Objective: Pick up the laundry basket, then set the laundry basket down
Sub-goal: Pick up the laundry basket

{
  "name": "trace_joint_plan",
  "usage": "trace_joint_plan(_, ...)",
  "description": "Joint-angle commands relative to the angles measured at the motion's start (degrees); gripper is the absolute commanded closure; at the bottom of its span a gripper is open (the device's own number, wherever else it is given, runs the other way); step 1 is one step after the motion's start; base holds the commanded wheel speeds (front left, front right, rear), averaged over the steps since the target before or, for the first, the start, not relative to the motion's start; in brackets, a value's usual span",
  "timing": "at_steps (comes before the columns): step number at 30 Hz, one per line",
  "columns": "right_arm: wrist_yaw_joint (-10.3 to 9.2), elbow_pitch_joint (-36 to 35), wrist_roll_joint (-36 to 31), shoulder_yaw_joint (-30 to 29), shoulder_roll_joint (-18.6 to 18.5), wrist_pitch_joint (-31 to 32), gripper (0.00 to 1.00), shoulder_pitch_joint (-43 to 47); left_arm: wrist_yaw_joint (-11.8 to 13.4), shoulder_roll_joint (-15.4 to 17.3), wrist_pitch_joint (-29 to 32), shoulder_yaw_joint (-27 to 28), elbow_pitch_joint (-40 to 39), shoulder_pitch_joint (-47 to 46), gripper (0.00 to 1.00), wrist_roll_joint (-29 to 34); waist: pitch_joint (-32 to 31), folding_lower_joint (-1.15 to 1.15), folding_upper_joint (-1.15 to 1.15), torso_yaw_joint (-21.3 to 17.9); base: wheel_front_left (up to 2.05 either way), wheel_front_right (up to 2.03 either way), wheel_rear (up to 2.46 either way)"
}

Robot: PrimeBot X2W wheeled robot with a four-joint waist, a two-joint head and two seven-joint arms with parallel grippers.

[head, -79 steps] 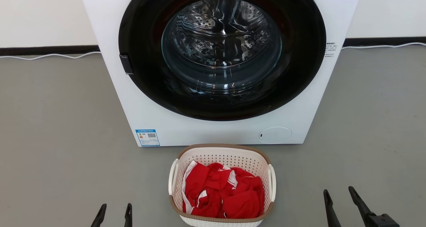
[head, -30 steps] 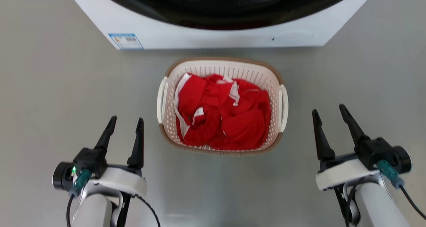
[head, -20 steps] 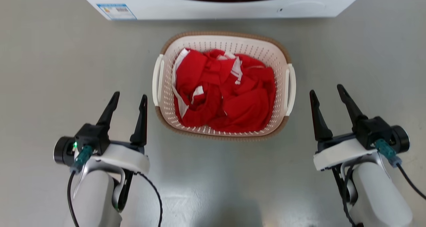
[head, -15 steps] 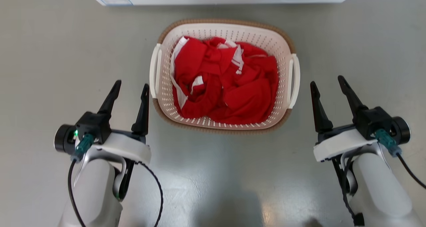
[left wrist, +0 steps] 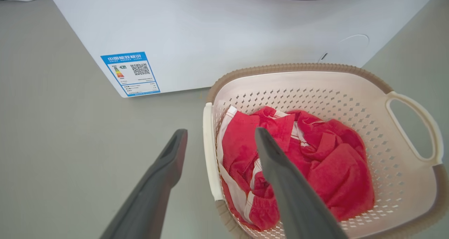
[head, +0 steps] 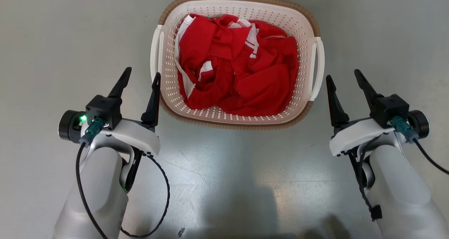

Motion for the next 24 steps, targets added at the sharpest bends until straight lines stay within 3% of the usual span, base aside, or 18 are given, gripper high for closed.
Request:
trace_joint_plan(1,0.18,-0.05,0.66,1.44,0.37,-0.71,0.00,0.34,-0.14,2.01,-0.27,0.97,0.43,-0.81,0.00,-0.53,0.63,0.00,0.00,-0.07,0.00,0.00,0.00)
trace_joint_plan(24,0.18,6.03,3.98,6.04,0.37,-0.71,0.00,-4.31,-0.14,1.96,-0.27,-4.28,11.32,-9.32,0.00,-2.74,4.82,0.00,0.00,0.18,0.00,0.00,0.00)
